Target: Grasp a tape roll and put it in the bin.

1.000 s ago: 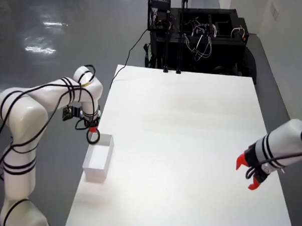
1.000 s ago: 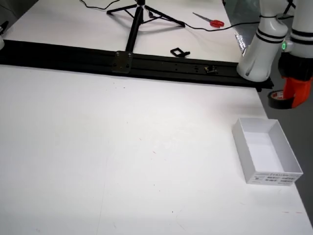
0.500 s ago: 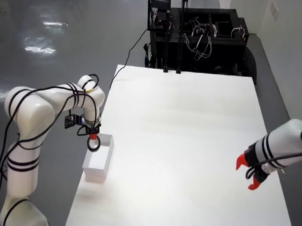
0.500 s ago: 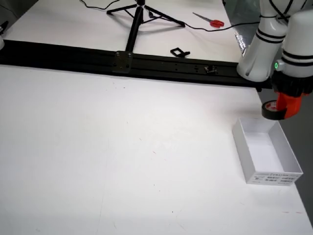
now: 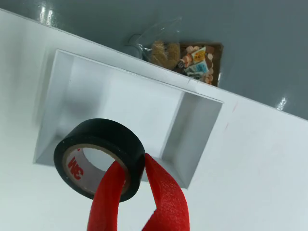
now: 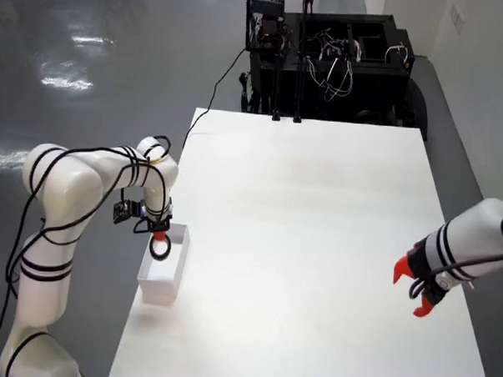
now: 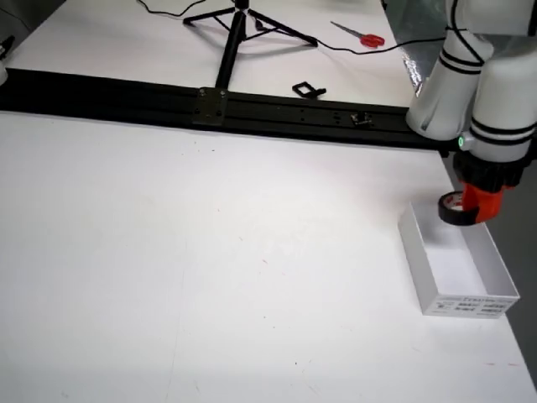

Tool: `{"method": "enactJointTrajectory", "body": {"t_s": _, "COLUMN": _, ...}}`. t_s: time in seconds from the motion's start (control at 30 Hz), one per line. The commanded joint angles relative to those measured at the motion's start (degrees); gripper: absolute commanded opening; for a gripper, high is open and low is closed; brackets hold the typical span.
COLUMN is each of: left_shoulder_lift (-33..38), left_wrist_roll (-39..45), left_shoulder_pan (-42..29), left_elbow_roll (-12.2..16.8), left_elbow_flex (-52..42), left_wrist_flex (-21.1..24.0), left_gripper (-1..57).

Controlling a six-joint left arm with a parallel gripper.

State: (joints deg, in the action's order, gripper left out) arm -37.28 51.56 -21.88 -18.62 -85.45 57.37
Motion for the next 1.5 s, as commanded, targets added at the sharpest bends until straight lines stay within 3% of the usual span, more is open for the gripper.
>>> {"method": "enactJointTrajectory", "body": {"t_s": 0.03, "left_shoulder_lift": -4.38, "left_wrist_roll": 2.22, "left_shoulder_pan": 1.32, "left_elbow_roll": -1.33, "left_elbow_flex": -0.24, "left_wrist_flex": -4.9, "left_gripper": -0.7}}
{"method": "enactJointTrajectory", "body": {"t_s": 0.17, "left_shoulder_lift": -4.3, "left_wrist_roll": 2.22, "left_shoulder_pan": 1.76, "left_elbow_roll": -2.21, "left_elbow_flex": -0.24, "left_wrist_flex": -4.99, "left_gripper": -0.4}}
{"method": "enactJointTrajectory", "body": {"t_s": 0.23, "left_shoulder_lift": -4.21, "left_wrist_roll": 2.22, "left_shoulder_pan": 1.76, "left_elbow_roll": -2.21, "left_elbow_flex": -0.24, "left_wrist_flex": -5.16, "left_gripper": 2.7}}
{"method": "enactJointTrajectory", "body": {"t_s": 0.33, "left_shoulder_lift": -4.21, "left_wrist_roll": 2.22, "left_shoulder_pan": 1.49, "left_elbow_roll": -2.3, "left_elbow_flex": -0.24, "left_wrist_flex": -5.69, "left_gripper": 18.5}}
{"method": "enactJointTrajectory", "body": {"t_s": 0.47, "left_shoulder_lift": -4.3, "left_wrist_roll": 2.22, "left_shoulder_pan": 0.7, "left_elbow_roll": -2.3, "left_elbow_flex": -0.24, "left_wrist_flex": -6.13, "left_gripper": 23.0}}
{"method": "enactJointTrajectory", "body": {"t_s": 0.63, "left_shoulder_lift": -4.38, "left_wrist_roll": 2.14, "left_shoulder_pan": 0.17, "left_elbow_roll": -2.21, "left_elbow_flex": -0.24, "left_wrist_flex": -5.51, "left_gripper": 21.0}}
{"method": "enactJointTrajectory", "body": {"t_s": 0.8, "left_shoulder_lift": -4.65, "left_wrist_roll": 2.14, "left_shoulder_pan": -3.34, "left_elbow_roll": -1.69, "left_elbow_flex": -0.06, "left_wrist_flex": -3.32, "left_gripper": 0.5}}
{"method": "enactJointTrajectory", "body": {"t_s": 0.83, "left_shoulder_lift": -4.3, "left_wrist_roll": 2.14, "left_shoulder_pan": -4.57, "left_elbow_roll": -1.69, "left_elbow_flex": 0.03, "left_wrist_flex": -2.97, "left_gripper": -0.5}}
{"method": "enactJointTrajectory", "body": {"t_s": 1.13, "left_shoulder_lift": 6.25, "left_wrist_roll": 4.42, "left_shoulder_pan": -15.65, "left_elbow_roll": -1.86, "left_elbow_flex": 0.2, "left_wrist_flex": 1.25, "left_gripper": -0.5}}
{"method": "enactJointTrajectory", "body": {"t_s": 1.5, "left_shoulder_lift": 6.51, "left_wrist_roll": 4.95, "left_shoulder_pan": -30.67, "left_elbow_roll": -0.81, "left_elbow_flex": 2.84, "left_wrist_flex": 3.1, "left_gripper": -0.5}}
